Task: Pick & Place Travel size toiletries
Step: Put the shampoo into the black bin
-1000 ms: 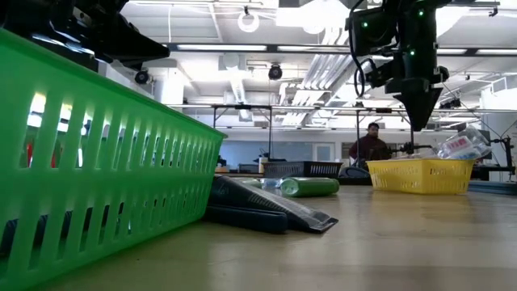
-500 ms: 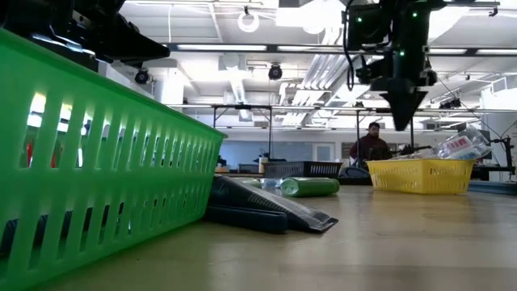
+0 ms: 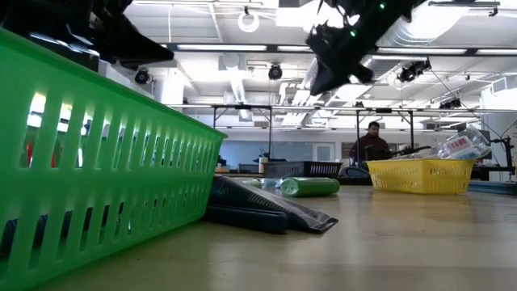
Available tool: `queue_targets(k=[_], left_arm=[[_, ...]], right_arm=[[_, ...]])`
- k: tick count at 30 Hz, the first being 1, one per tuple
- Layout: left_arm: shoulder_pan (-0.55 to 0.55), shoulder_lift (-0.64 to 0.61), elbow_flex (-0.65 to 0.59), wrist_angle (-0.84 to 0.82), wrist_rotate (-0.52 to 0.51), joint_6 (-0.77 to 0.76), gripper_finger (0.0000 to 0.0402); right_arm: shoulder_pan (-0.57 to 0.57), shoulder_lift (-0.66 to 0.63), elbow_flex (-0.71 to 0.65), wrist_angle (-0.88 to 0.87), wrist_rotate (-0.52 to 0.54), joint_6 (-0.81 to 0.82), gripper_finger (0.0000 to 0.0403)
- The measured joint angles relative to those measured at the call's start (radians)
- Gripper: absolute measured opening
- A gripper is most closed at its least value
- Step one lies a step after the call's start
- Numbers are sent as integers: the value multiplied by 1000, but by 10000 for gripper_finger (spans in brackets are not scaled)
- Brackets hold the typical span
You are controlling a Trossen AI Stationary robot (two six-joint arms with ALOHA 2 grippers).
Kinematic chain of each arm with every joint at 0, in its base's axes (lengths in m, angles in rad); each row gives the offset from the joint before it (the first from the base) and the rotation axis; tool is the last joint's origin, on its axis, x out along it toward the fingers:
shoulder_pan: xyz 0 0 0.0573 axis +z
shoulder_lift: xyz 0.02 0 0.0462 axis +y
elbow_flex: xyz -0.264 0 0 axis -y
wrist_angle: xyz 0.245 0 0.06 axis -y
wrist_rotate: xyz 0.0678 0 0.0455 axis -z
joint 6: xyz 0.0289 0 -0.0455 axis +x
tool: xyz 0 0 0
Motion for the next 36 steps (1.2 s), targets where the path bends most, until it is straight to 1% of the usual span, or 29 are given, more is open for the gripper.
queue_targets(k=[3, 7, 9, 11, 17, 21, 25, 36], left_arm=[[0, 0, 0, 0, -21, -43, 0], [0, 0, 0, 0, -23, -91, 0], [0, 0, 0, 0, -24, -128, 0], [0, 0, 0, 0, -24, -159, 0], [0, 0, 0, -1, -24, -250, 0], [0, 0, 0, -1, -30, -249, 0], [0, 0, 0, -1, -33, -250, 0], [0, 0, 0, -3, -34, -250, 0]], right_arm=[[17, 0, 0, 182, 5, -46, 54], [30, 0, 0, 422, 8, -94, 54], [36, 0, 0, 506, 9, -104, 54], [42, 0, 0, 552, 9, -114, 54], [43, 0, 0, 574, 14, -116, 54], [42, 0, 0, 573, 15, -144, 54], [43, 0, 0, 574, 0, -145, 54], [43, 0, 0, 573, 0, -146, 54]])
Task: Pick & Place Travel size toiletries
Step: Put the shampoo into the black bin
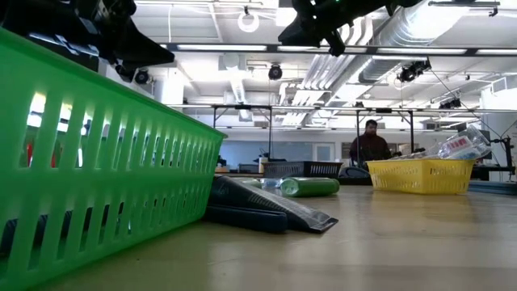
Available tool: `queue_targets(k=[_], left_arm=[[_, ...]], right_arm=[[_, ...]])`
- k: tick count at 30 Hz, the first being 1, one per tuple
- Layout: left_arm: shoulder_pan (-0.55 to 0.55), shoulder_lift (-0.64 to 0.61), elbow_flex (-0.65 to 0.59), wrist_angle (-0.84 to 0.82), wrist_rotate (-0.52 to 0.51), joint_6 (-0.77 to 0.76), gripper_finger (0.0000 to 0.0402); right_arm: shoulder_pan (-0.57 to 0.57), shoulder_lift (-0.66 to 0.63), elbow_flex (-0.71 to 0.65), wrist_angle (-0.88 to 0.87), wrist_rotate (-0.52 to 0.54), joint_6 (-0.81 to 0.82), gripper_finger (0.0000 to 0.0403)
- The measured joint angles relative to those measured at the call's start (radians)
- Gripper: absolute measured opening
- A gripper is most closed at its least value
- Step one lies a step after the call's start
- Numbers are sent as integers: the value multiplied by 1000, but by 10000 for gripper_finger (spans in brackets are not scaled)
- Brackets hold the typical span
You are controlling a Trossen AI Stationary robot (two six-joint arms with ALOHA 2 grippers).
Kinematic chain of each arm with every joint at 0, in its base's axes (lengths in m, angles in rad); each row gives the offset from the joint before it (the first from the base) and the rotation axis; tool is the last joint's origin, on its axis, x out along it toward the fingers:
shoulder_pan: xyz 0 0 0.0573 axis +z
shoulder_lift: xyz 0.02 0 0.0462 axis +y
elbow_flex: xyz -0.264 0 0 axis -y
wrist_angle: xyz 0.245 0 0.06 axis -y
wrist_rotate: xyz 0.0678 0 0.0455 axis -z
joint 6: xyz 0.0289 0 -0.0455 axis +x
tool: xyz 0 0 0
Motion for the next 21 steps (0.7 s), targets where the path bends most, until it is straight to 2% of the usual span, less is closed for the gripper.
queue_targets(k=[6, 16, 21], left_arm=[[0, 0, 0, -8, -3, 41, 0], [0, 0, 0, -77, 8, 60, 0], [0, 0, 0, -114, 9, 60, 0]], right_arm=[[0, 0, 0, -16, -7, 2, 54], [0, 0, 0, -23, -238, -28, 54], [0, 0, 0, -24, -235, -51, 54]])
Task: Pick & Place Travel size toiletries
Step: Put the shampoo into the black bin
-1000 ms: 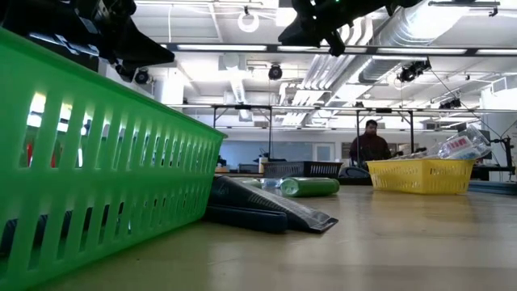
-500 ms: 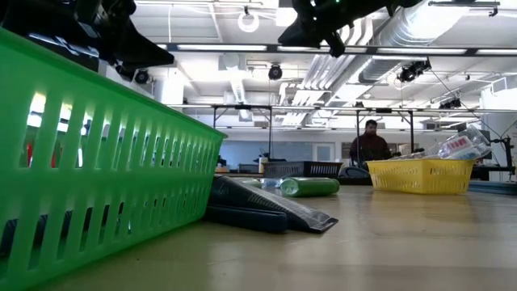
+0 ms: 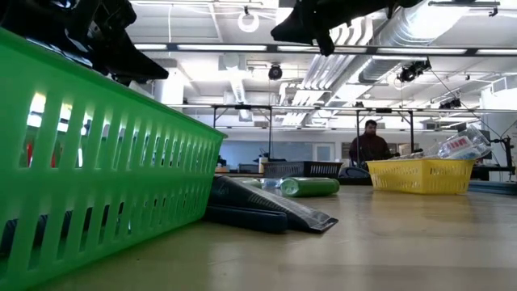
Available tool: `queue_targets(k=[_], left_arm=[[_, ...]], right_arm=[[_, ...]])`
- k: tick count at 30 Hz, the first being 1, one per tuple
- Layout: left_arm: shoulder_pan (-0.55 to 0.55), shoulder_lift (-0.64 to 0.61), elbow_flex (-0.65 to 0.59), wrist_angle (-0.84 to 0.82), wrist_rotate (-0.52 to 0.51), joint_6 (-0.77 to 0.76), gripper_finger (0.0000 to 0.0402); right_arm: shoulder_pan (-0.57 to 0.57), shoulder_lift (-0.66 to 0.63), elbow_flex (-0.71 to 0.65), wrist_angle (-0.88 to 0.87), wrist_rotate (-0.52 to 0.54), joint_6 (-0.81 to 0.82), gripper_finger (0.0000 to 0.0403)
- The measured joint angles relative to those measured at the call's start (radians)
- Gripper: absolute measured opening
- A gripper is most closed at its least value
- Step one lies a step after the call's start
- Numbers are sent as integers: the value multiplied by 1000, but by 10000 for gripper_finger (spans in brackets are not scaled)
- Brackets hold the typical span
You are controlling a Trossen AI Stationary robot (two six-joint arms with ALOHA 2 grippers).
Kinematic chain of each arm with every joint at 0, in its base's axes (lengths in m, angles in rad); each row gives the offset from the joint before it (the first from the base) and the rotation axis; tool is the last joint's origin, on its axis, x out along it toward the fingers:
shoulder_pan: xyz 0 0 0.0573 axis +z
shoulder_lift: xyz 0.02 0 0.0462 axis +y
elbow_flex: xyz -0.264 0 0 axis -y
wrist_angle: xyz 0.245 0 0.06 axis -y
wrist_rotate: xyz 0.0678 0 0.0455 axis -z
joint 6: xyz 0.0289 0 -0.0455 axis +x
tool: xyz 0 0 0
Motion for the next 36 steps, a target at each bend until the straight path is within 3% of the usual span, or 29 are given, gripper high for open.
queue_targets(k=[8, 14, 27, 36], left_arm=[[0, 0, 0, -19, 0, -15, 0], [0, 0, 0, -12, 1, -16, 0], [0, 0, 0, -19, 1, -15, 0], [0, 0, 0, -19, 1, -8, 0]], right_arm=[[6, 0, 0, -20, -83, -1, 53], [39, -9, 0, -141, -44, -45, 10], [133, -9, -2, -247, 34, -23, 3], [158, -19, -222, 11, 29, 60, 2]])
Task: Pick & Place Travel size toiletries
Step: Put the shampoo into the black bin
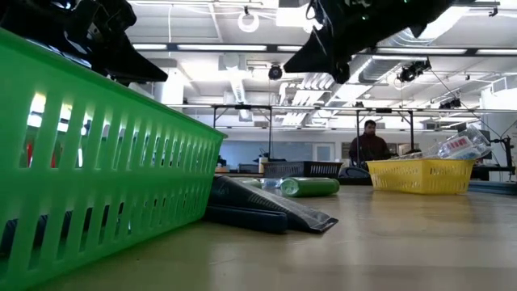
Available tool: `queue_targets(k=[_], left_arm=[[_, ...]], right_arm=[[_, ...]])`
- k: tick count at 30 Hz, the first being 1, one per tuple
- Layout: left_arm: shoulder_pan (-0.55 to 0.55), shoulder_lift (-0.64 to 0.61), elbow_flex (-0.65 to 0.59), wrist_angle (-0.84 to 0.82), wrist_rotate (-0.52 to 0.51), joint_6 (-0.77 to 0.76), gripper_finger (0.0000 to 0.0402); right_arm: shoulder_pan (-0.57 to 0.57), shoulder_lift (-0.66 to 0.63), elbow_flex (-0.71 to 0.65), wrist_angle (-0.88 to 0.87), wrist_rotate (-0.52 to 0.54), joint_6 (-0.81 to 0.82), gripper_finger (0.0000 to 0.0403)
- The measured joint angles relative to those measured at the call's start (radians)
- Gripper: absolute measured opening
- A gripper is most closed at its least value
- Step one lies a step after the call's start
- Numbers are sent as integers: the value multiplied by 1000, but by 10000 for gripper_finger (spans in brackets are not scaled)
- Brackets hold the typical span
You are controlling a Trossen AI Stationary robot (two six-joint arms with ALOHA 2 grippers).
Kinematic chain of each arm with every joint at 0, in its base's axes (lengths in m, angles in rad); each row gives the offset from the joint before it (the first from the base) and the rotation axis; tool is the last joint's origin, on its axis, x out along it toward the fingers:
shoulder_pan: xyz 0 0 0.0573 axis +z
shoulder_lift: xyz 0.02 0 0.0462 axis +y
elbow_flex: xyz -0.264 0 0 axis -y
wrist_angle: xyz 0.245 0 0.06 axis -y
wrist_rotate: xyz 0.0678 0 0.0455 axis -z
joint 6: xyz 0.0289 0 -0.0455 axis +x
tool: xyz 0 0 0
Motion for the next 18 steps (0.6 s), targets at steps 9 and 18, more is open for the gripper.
queue_targets(k=[9, 18], left_arm=[[0, 0, 0, 11, -31, 12, 0], [0, 0, 0, 14, -76, 105, 0]], right_arm=[[5, -10, -58, 29, -2, -15, 2], [-67, -155, -58, -100, -29, -115, 2]])
